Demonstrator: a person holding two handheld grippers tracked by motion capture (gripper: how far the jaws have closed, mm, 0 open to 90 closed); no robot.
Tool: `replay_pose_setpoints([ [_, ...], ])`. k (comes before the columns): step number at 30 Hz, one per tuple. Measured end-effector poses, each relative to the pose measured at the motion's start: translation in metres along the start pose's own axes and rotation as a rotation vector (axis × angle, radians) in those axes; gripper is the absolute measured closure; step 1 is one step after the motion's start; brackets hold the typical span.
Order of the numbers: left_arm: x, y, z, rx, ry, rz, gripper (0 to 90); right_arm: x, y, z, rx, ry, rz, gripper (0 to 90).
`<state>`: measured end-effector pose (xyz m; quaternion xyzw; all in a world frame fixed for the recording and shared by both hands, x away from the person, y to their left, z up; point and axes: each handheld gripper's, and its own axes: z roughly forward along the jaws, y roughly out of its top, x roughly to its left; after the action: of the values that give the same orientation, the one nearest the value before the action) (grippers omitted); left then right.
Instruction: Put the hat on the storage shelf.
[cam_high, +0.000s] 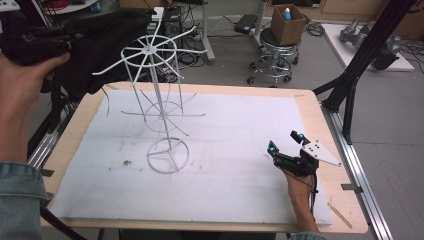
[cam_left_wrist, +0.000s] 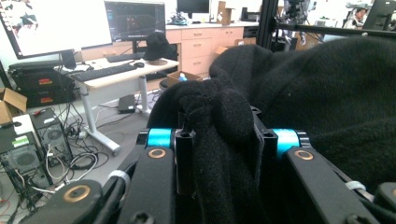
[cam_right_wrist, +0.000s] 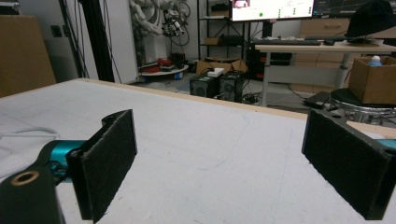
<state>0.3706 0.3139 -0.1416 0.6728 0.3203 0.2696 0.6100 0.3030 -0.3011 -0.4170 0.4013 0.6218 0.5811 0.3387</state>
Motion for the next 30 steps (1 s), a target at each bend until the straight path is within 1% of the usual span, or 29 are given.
replay_pose_setpoints([
  [4,-0.004,-0.008,-0.001,0.011,-0.015,0.004,68.1,0.000,0.000,0.000,0.001,-0.001,0.002,9.5],
  [7,-0.006,-0.015,-0.003,0.006,-0.019,-0.011,67.1,0.000,0.000,0.000,0.002,0.001,0.002,9.4],
  [8,-0.007,-0.017,-0.004,0.002,-0.017,-0.018,67.0,0.000,0.000,0.000,0.001,0.001,0.002,9.5],
  [10,-0.008,-0.020,-0.005,-0.008,-0.010,-0.010,66.4,0.000,0.000,0.000,0.001,0.001,0.001,9.5],
  [13,-0.009,-0.025,-0.007,-0.024,0.004,-0.013,64.9,0.000,0.000,0.000,0.001,0.002,0.004,9.4],
  [16,-0.010,-0.030,-0.008,-0.027,0.014,-0.033,61.1,0.000,0.000,0.000,0.000,0.001,0.002,9.5],
  [20,-0.008,-0.034,-0.010,-0.037,0.003,-0.072,55.7,0.000,0.000,0.000,0.003,0.003,0.002,9.5],
  [23,-0.006,-0.037,-0.011,-0.040,0.001,-0.102,54.2,0.000,0.000,0.000,0.004,0.001,0.004,9.5],
  [30,-0.004,-0.037,-0.018,-0.054,0.013,-0.107,51.1,-0.001,0.000,0.000,0.002,-0.001,0.002,9.4],
])
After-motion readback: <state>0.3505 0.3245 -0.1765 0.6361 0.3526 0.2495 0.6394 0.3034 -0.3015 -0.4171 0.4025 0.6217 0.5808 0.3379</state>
